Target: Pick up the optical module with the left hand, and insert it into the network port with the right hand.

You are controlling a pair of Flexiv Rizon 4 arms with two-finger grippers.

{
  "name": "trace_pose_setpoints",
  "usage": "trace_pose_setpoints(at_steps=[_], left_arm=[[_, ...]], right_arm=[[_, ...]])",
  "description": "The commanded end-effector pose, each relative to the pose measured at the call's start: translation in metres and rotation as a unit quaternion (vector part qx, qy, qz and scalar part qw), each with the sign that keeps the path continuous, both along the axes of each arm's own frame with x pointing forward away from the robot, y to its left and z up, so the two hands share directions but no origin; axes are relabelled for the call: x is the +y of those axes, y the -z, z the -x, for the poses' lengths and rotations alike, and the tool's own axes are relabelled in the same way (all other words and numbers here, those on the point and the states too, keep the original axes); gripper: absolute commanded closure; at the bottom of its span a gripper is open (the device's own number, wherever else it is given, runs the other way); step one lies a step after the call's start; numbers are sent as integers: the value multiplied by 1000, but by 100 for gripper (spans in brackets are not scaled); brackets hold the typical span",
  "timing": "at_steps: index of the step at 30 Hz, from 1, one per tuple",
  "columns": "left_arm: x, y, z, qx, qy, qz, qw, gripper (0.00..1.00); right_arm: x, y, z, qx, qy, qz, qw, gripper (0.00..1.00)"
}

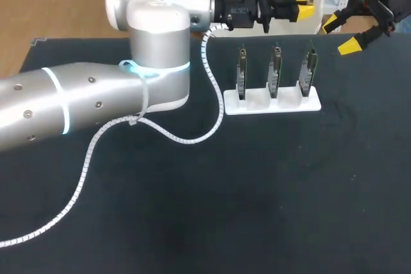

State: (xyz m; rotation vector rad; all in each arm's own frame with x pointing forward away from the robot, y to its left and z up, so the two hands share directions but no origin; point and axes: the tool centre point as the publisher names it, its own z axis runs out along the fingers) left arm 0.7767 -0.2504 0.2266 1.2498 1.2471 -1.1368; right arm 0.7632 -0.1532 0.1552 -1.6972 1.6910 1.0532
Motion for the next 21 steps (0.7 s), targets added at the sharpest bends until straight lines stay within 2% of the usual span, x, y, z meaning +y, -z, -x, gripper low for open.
trace_pose_setpoints(at_steps=[1, 6, 21], left_arm=[[-7, 7, 0, -2, 0, 5, 1000, 100], [-13, 12, 4, -23, 1, 0, 1000, 100], [-24, 24, 7, -20, 3, 1, 1000, 100]], right_arm=[[0, 0, 1, -2, 1, 0, 1000, 0], [0, 0, 1, -2, 1, 0, 1000, 0], [0, 0, 1, -2, 1, 0, 1000, 0]])
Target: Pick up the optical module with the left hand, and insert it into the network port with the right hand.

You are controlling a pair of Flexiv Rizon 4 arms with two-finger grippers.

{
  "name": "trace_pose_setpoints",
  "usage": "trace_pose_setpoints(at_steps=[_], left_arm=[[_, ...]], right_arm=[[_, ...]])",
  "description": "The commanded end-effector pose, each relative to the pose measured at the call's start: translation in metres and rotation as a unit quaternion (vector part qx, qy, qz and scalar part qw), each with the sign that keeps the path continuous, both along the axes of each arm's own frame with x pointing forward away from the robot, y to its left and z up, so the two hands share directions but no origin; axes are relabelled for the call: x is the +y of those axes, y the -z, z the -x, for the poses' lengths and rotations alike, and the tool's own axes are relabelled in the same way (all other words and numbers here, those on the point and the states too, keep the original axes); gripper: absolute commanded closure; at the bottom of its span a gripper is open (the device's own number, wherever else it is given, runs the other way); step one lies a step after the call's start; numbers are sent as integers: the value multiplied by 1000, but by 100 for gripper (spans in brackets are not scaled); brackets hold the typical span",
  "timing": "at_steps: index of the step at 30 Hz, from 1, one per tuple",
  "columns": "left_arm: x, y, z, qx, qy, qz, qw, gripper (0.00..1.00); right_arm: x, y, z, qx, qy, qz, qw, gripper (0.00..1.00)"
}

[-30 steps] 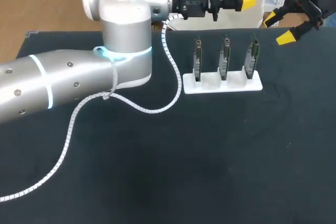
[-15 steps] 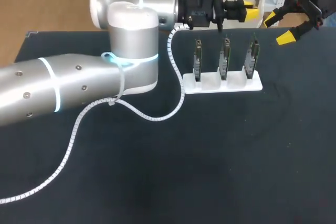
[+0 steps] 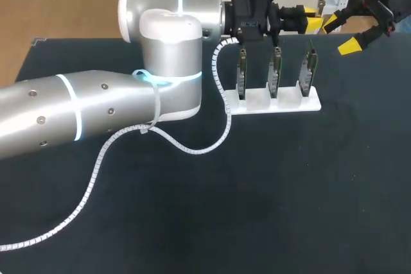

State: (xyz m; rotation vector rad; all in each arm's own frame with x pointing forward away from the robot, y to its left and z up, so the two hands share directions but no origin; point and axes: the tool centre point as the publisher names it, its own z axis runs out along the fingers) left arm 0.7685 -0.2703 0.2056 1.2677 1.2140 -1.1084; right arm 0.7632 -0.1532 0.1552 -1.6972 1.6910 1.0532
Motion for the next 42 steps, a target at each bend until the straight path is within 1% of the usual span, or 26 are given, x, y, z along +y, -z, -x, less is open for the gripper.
trace_pose_setpoints(at_steps=[1, 8, 12, 21, 29, 42], left_arm=[[-5, 4, -1, 1, 2, -1, 1000, 100], [-8, 11, 0, 7, 1, -4, 1000, 100], [-9, 15, 1, -3, -4, 0, 1000, 100], [-9, 22, 0, 9, -11, -2, 1000, 100], [-8, 24, -1, 11, -14, -3, 1000, 100], [-6, 25, -5, 13, -19, -15, 1000, 100]], right_arm=[[0, 0, 1, -2, 1, 0, 1000, 0], [0, 0, 1, -2, 1, 0, 1000, 0], [0, 0, 1, -2, 1, 0, 1000, 0], [0, 0, 1, -2, 1, 0, 1000, 0], [0, 0, 1, -2, 1, 0, 1000, 0], [0, 0, 1, -2, 1, 0, 1000, 0]])
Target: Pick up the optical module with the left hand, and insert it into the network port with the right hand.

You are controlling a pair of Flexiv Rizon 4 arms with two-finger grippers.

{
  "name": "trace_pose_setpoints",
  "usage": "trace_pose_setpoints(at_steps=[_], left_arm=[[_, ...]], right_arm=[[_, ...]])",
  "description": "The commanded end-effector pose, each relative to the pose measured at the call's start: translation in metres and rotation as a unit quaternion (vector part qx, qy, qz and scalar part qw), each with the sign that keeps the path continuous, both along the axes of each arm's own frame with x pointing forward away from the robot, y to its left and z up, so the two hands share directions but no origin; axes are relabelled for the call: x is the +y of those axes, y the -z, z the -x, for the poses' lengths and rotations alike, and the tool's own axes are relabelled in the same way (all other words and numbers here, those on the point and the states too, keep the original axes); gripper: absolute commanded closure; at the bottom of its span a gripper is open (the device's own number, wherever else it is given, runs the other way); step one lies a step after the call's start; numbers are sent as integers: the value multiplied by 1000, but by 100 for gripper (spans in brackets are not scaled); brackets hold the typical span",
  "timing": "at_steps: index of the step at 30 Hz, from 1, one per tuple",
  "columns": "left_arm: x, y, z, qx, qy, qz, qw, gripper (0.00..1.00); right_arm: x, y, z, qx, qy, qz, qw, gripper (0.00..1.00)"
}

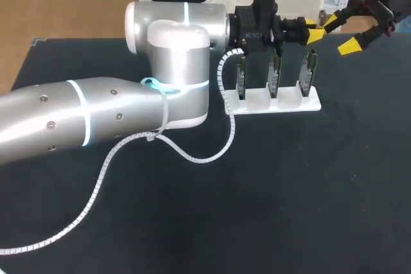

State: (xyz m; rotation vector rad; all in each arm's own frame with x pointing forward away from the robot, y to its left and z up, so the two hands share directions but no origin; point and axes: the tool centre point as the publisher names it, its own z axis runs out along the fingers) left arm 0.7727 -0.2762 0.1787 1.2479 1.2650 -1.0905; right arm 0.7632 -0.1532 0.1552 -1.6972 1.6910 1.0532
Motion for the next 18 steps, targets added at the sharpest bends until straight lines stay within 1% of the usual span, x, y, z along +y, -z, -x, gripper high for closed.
trace_pose_setpoints(at_steps=[1, 18], left_arm=[[0, -2, -1, 1, -1, -5, 1000, 100], [1, 5, -5, 19, -1, -13, 1000, 100]], right_arm=[[0, 0, 1, -2, 1, 0, 1000, 0], [0, 0, 1, -2, 1, 0, 1000, 0]])
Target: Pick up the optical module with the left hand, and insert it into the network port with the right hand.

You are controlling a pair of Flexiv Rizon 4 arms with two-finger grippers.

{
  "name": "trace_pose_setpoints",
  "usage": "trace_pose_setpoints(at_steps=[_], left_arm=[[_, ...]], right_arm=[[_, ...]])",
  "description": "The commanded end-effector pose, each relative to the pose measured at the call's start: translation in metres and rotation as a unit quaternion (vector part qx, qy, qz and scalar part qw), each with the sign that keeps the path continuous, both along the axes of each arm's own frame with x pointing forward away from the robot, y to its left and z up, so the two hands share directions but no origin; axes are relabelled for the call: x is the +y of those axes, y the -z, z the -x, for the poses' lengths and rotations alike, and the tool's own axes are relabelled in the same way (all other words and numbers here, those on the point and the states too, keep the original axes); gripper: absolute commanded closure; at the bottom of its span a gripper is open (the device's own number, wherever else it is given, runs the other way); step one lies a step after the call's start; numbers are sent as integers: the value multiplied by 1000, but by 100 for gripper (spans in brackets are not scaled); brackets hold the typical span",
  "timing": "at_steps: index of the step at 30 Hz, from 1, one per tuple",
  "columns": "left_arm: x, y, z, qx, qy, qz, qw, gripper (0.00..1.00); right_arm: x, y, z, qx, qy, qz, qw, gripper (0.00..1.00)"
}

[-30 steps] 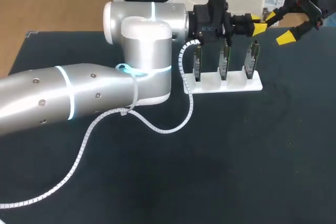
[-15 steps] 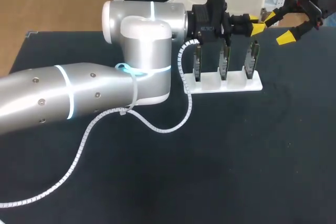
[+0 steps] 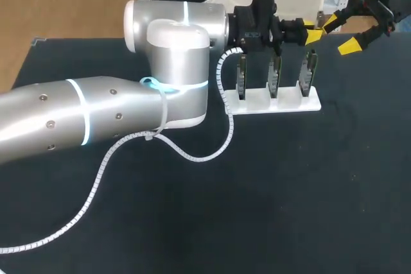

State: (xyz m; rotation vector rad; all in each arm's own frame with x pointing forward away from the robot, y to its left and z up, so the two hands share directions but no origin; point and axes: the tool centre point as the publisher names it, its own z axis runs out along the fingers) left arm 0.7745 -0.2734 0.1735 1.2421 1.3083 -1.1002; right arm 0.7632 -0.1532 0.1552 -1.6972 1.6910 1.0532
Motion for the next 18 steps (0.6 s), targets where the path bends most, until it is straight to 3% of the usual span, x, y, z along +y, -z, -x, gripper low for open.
trace_pose_setpoints(at_steps=[1, 18], left_arm=[[-2, 0, -3, 2, 3, -4, 1000, 100], [1, 5, -5, 8, 1, -7, 1000, 100]], right_arm=[[0, 0, 1, -2, 1, 0, 1000, 0], [0, 0, 1, -2, 1, 0, 1000, 0]])
